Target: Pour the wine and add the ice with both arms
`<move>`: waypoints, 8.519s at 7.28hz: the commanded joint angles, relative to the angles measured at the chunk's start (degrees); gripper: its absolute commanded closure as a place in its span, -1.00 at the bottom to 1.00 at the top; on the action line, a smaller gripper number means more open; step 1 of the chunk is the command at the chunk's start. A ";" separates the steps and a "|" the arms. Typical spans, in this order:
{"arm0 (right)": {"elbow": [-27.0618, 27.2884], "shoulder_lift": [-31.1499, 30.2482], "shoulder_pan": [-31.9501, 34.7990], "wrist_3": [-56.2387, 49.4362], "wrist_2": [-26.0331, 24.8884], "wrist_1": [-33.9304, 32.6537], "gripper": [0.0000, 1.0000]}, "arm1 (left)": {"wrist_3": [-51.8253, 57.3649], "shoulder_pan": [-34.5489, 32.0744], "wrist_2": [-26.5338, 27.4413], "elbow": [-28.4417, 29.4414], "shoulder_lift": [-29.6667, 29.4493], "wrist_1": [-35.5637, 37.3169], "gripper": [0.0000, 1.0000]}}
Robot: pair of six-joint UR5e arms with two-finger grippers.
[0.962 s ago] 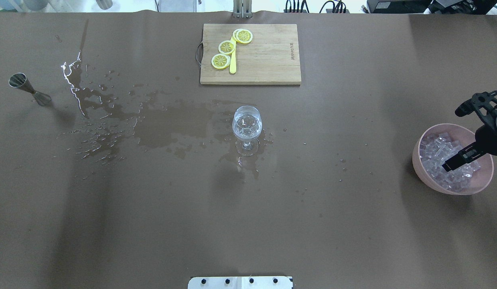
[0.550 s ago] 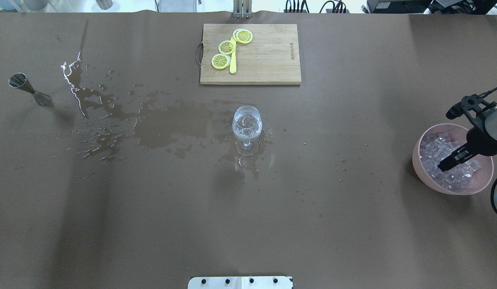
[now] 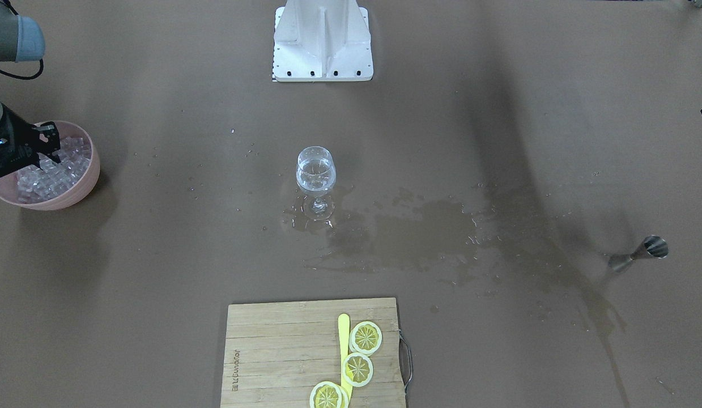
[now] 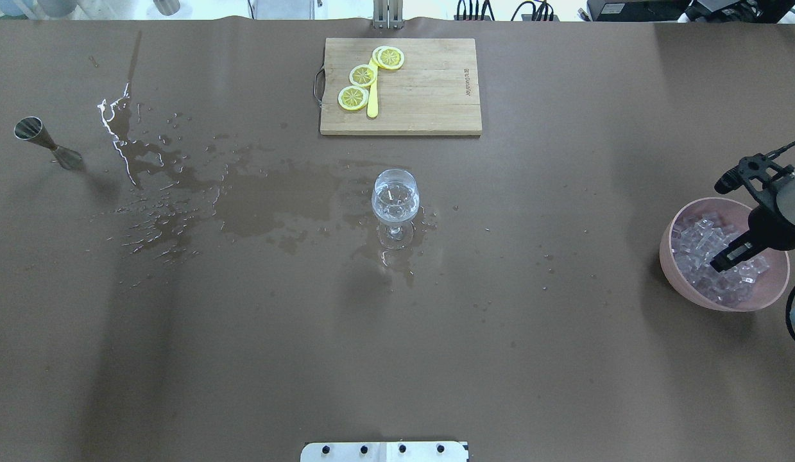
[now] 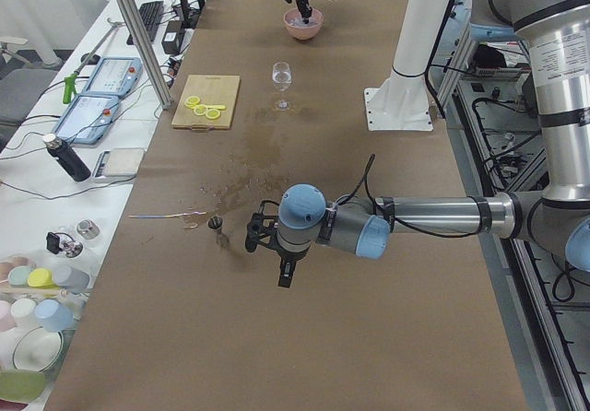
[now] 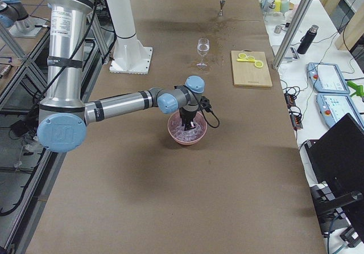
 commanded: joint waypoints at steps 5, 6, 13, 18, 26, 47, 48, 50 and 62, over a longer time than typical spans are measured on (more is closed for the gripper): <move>6.27 12.02 2.44 15.97 6.29 -3.89 1.00 | 0.00 0.09 0.00 0.52 -0.04 0.00 -0.97; 6.54 17.63 -2.55 25.29 5.26 -3.89 1.00 | 0.00 0.17 0.00 0.88 -0.04 0.00 -0.97; -4.44 52.31 -15.87 52.54 -7.24 -14.79 1.00 | 0.09 0.26 0.00 1.76 -0.66 -0.09 -0.97; -4.70 52.49 -15.96 53.42 -7.24 -14.79 -0.62 | 0.00 0.18 0.00 1.14 -0.66 -0.09 -0.97; 3.04 18.09 11.04 11.27 5.48 -15.48 -0.99 | 0.09 0.26 0.09 1.76 -1.18 -0.09 -0.97; -10.60 7.40 30.36 -24.10 6.39 -14.61 -1.00 | -7.47 0.09 2.38 -0.88 -9.10 0.00 -0.97; -10.94 7.40 30.44 -24.10 6.30 -14.61 -1.00 | -7.47 0.17 2.29 -0.97 -9.27 -0.09 -0.98; -10.60 7.23 30.45 -24.01 6.47 -14.61 -1.00 | -7.56 0.18 2.20 -0.88 -9.53 -0.26 -0.98; -11.21 7.23 30.45 -24.01 7.00 -14.70 -1.00 | -7.65 0.17 1.85 -1.05 -9.89 -0.27 -0.97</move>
